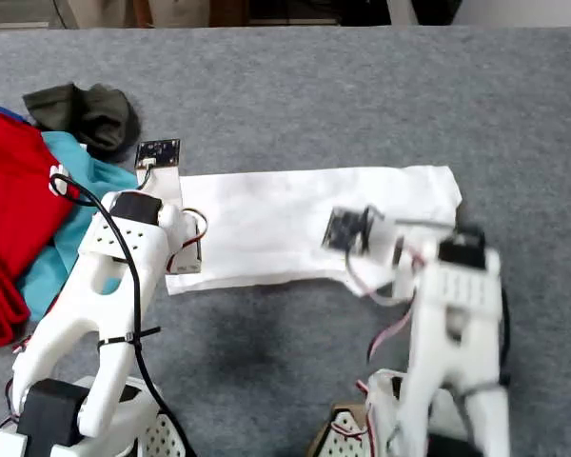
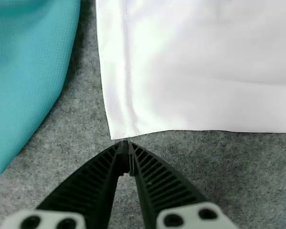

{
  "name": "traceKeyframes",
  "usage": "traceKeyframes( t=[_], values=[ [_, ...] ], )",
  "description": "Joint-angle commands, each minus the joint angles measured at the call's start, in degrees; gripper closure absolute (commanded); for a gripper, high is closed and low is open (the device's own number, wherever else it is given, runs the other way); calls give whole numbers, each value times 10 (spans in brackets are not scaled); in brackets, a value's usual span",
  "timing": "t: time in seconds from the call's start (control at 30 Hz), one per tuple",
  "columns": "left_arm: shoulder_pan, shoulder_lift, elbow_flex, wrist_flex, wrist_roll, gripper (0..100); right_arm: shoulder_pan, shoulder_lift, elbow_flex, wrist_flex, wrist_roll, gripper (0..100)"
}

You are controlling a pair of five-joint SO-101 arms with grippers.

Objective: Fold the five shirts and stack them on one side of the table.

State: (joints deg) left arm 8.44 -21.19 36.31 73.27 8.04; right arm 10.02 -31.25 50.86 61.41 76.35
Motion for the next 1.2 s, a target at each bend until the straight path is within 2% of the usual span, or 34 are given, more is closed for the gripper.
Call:
traceKeyframes(
  t=[0.0, 0.2, 0.47, 0.53, 0.63, 0.73, 0.93, 1.0, 1.07, 1.17],
  values=[
    [-4, -14, -13, 4, -4, 981, -5, 135, -160, -7, 2, 997],
    [-5, -14, -13, 3, -4, 981, -22, 291, -321, -4, 2, 997],
    [-5, -15, -13, 2, -12, 981, -108, 327, -341, -10, 0, 988],
    [-6, -17, -13, 2, -25, 981, -114, 327, -340, -25, -18, 919],
    [-7, -18, -13, 4, -28, 981, -98, 323, -341, -59, -75, 754],
    [-7, -18, -13, 4, -28, 981, -80, 320, -342, -60, -76, 685],
    [-7, -18, -13, 5, -28, 981, -46, 282, -339, 0, -74, 693],
    [-7, -19, -13, 5, -28, 981, -35, 262, -329, 17, -74, 794],
    [-7, -19, -14, 4, -25, 980, -31, 243, -311, 18, -76, 995],
    [-13, -14, -36, 11, -11, 978, -23, 217, -266, 18, -84, 938]
  ],
)
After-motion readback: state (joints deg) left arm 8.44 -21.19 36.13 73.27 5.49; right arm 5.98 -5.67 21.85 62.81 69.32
